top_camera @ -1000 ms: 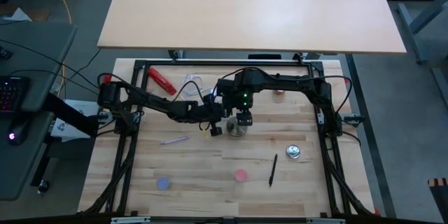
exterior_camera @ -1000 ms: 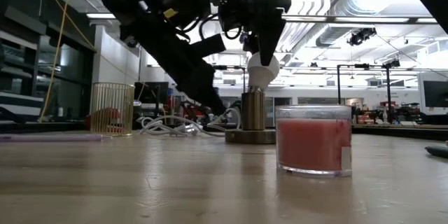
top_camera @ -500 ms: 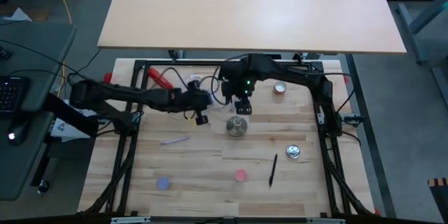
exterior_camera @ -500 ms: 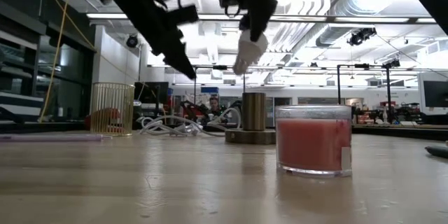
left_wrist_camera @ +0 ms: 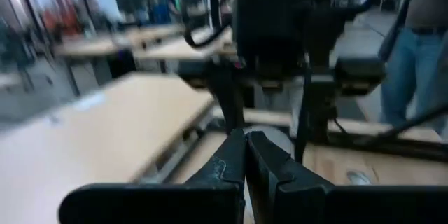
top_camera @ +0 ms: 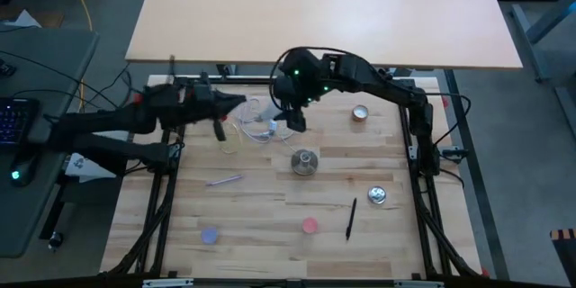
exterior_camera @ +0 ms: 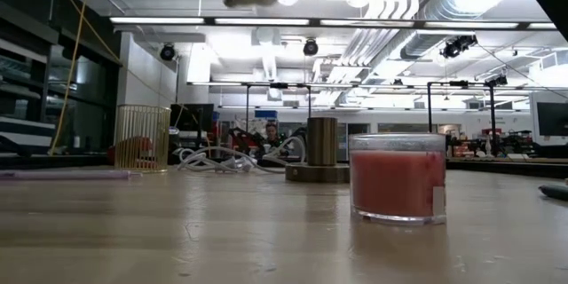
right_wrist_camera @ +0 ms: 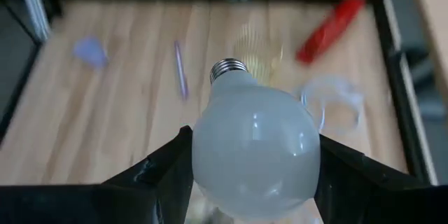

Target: Screw lightbulb

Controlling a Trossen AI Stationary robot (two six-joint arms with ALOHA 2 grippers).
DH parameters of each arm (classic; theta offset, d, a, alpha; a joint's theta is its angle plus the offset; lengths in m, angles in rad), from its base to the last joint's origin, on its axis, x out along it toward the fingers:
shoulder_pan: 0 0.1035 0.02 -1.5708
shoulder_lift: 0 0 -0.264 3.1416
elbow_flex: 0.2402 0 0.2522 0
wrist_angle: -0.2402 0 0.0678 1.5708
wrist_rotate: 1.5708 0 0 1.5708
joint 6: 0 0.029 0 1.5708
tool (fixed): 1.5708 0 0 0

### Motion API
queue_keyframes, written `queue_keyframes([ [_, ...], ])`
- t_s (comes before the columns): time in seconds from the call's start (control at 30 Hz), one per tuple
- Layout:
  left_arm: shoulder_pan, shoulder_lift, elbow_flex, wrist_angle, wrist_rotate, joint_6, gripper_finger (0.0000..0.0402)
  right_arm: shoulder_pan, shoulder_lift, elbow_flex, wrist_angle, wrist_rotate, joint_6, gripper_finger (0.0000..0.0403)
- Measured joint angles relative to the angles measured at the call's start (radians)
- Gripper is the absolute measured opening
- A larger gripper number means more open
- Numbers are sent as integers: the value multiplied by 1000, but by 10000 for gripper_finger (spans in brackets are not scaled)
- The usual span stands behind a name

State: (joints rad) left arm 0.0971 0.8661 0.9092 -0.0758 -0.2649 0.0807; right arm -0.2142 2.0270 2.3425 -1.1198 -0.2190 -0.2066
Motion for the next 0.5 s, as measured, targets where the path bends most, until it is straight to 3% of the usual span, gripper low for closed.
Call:
queue_keyframes([
  [0.23,0,8,68,-32,-6,86,0,-9,-8,0,209,-55,66,230],
  [0.5,0,-23,126,-43,-6,157,0,-43,-22,0,307,-134,138,230],
])
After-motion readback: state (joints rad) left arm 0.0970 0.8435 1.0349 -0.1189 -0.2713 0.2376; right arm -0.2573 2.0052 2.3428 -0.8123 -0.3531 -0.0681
